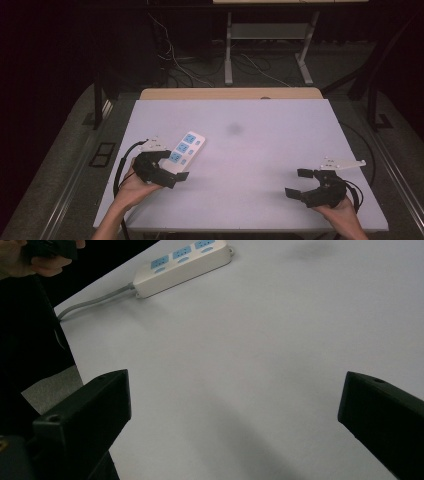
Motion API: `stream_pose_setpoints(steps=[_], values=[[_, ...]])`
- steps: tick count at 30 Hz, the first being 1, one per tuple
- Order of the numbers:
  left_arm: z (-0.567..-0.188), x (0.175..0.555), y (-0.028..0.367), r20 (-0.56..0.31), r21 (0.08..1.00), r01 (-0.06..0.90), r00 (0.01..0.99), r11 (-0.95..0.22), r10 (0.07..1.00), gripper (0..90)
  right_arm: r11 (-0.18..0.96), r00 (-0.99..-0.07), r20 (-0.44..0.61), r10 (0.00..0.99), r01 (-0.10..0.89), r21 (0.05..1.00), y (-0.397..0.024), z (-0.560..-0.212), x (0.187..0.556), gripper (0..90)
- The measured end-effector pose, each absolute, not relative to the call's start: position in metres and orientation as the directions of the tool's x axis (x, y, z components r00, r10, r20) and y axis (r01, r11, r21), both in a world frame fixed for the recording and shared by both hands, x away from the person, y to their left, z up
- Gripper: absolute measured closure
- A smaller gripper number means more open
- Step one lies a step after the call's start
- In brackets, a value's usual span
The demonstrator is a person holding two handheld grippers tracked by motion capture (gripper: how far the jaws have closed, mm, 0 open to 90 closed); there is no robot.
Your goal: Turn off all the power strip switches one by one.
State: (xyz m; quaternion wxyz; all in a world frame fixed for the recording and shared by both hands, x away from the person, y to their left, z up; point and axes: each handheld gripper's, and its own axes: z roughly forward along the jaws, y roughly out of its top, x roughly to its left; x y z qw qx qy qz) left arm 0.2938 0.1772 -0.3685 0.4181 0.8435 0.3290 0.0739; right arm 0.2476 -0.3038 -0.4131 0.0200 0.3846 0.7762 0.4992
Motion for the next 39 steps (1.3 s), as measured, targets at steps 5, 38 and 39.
stream_pose_setpoints(steps=[5, 38, 39], values=[[-0.368, 0.300, 0.179, -0.147, 0.742, 0.502, 0.769, -0.445, 0.622, 0.0, 0.207, -0.704, 0.353, 0.616, 0.576, 0.791, -0.304, -0.413, 0.248, 0.3], [-0.360, 0.340, 0.163, -0.070, 0.652, 0.484, 0.805, -0.584, 0.589, 25.2, 0.210, -0.697, 0.353, 0.625, 0.585, 0.783, -0.306, -0.415, 0.248, 0.4], [-0.361, 0.341, 0.163, -0.070, 0.651, 0.485, 0.804, -0.584, 0.590, 25.2, 0.210, -0.697, 0.353, 0.625, 0.585, 0.783, -0.306, -0.415, 0.248, 0.4]])
